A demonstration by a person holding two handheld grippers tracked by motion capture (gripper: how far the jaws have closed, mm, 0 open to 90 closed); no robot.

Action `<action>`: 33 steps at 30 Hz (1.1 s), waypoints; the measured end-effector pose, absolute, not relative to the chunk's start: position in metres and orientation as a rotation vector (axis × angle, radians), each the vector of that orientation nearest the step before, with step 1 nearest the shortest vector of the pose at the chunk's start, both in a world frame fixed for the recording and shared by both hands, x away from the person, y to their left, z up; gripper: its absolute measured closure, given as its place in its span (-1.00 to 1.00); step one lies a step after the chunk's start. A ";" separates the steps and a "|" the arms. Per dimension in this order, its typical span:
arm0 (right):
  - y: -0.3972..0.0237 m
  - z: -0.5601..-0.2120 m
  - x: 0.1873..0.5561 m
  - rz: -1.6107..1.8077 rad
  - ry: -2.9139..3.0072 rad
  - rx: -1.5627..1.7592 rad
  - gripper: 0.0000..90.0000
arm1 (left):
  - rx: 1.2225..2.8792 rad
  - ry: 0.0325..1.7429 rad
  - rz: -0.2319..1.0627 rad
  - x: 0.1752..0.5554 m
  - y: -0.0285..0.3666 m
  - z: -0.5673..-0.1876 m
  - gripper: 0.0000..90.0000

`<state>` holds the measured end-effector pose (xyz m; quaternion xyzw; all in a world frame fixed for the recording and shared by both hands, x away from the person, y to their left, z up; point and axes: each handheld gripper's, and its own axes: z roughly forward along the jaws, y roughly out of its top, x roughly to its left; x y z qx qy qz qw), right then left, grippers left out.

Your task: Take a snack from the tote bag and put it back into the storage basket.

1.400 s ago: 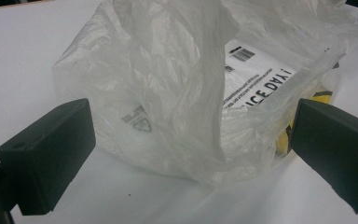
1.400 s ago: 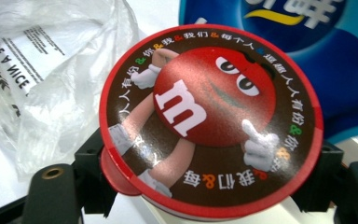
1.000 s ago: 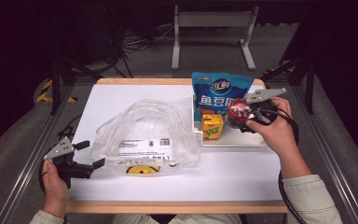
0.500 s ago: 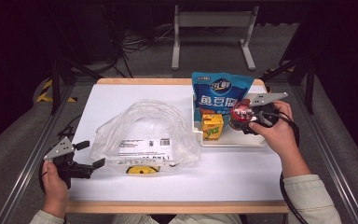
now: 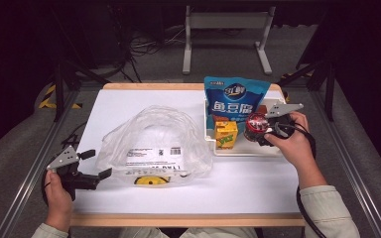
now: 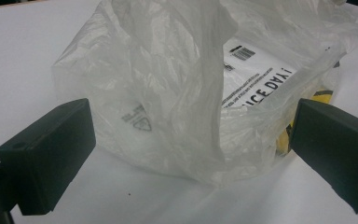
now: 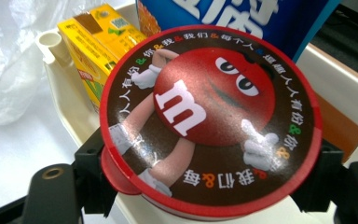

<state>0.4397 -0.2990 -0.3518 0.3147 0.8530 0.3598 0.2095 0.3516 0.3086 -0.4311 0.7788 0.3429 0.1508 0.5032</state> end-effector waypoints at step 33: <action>-0.305 -0.400 0.458 0.937 2.450 0.917 -0.44 | 1.880 0.839 0.366 0.349 0.310 -0.432 -0.99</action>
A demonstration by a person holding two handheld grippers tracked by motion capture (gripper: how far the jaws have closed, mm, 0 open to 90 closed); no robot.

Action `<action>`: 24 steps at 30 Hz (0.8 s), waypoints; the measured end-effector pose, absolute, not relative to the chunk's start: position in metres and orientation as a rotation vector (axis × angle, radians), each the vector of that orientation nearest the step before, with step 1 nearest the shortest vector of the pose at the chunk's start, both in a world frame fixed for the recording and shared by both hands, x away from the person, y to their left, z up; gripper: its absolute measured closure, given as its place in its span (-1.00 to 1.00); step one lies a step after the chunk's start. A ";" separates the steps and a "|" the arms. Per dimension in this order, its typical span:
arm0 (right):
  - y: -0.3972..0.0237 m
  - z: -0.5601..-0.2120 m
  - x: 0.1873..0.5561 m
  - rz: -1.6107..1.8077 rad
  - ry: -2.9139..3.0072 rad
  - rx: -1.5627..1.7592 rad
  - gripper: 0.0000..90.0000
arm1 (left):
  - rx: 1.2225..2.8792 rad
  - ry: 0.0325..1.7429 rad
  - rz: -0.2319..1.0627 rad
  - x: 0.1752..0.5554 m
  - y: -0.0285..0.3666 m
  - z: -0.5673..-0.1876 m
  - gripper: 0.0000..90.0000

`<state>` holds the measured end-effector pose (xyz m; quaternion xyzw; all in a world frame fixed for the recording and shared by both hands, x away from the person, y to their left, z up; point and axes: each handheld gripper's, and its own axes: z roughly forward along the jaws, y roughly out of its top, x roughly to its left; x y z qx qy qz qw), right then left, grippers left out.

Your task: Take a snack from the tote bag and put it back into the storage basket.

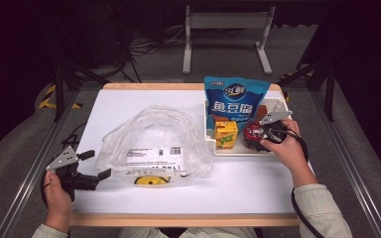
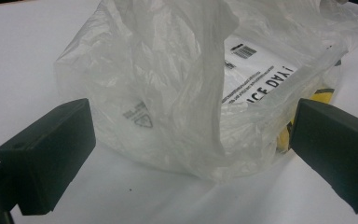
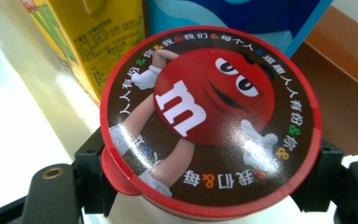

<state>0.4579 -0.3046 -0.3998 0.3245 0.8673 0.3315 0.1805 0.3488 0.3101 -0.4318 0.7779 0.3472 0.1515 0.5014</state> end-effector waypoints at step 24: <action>-0.306 -0.412 0.468 0.911 2.484 0.953 -0.44 | 1.877 0.841 0.367 0.348 0.311 -0.432 -0.99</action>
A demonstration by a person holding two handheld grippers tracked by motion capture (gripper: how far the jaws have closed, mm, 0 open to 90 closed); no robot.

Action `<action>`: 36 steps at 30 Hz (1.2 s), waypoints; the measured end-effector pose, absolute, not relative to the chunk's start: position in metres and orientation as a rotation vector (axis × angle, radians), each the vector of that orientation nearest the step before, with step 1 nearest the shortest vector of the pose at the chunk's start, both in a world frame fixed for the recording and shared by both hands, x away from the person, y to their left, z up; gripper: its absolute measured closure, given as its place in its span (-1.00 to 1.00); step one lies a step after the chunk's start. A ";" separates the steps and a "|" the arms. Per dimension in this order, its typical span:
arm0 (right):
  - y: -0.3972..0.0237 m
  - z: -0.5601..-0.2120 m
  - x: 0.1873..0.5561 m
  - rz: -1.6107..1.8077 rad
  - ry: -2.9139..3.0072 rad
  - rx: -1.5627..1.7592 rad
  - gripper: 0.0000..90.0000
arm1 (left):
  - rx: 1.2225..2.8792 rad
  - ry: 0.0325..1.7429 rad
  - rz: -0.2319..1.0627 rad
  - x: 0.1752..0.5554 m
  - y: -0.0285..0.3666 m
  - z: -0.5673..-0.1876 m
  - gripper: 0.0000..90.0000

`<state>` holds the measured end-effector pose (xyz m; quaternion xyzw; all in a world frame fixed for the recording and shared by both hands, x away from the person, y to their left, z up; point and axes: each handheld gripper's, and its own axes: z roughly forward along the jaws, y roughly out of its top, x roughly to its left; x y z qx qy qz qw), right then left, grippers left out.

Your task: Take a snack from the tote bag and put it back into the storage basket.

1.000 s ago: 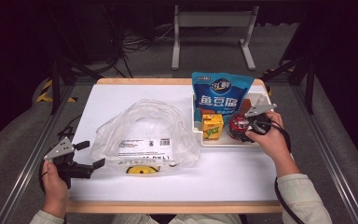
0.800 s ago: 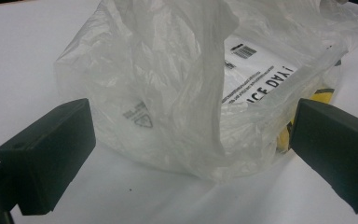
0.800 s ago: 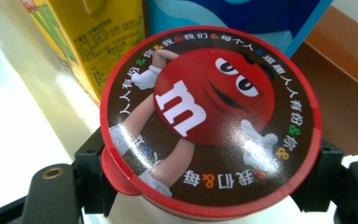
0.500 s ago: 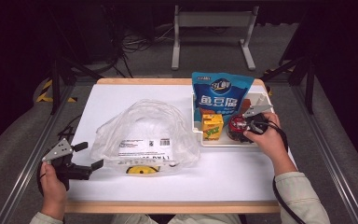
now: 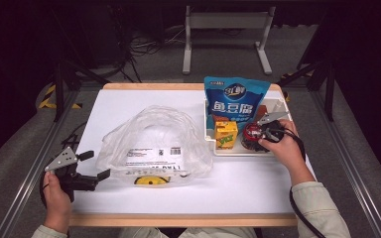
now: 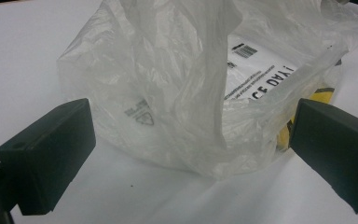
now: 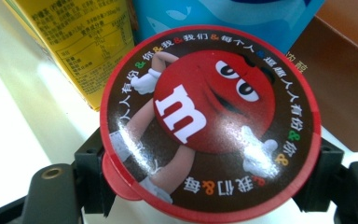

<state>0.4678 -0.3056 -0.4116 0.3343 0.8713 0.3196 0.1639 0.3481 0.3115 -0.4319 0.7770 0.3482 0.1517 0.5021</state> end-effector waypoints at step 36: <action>-0.304 -0.348 0.387 1.168 2.300 0.796 -0.71 | 1.881 0.836 0.367 0.348 0.310 -0.431 -0.99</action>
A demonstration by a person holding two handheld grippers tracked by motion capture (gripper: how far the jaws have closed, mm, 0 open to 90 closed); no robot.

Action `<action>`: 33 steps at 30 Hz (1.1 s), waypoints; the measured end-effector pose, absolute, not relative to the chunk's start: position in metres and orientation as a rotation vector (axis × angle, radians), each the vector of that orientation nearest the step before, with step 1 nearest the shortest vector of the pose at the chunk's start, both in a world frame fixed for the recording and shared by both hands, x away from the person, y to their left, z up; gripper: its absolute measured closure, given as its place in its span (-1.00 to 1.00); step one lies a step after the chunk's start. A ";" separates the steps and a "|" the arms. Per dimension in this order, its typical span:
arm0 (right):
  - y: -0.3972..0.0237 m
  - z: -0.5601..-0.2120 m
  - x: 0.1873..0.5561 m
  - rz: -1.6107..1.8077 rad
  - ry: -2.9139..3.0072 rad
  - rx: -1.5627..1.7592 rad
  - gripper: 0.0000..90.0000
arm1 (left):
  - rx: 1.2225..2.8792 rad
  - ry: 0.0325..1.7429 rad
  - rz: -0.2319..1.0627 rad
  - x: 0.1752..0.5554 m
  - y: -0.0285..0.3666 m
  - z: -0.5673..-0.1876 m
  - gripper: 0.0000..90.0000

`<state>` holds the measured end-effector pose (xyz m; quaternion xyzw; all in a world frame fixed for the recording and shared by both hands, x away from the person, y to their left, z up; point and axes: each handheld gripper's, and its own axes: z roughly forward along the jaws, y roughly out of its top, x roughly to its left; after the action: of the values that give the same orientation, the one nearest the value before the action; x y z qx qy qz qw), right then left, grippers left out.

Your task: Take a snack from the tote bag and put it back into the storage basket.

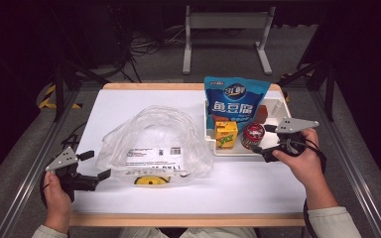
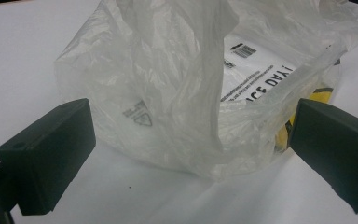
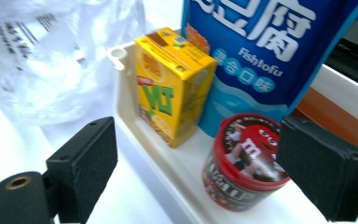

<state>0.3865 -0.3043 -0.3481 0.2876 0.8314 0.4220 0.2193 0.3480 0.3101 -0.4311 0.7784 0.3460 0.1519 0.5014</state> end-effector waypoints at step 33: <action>-0.290 -0.390 0.339 1.385 2.205 0.791 -0.66 | 1.875 0.818 0.368 0.347 0.310 -0.429 -0.99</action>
<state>0.3389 -0.2903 -0.3897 0.2842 0.7924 0.4977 0.2087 0.3474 0.3104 -0.4293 0.7776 0.3393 0.1527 0.5069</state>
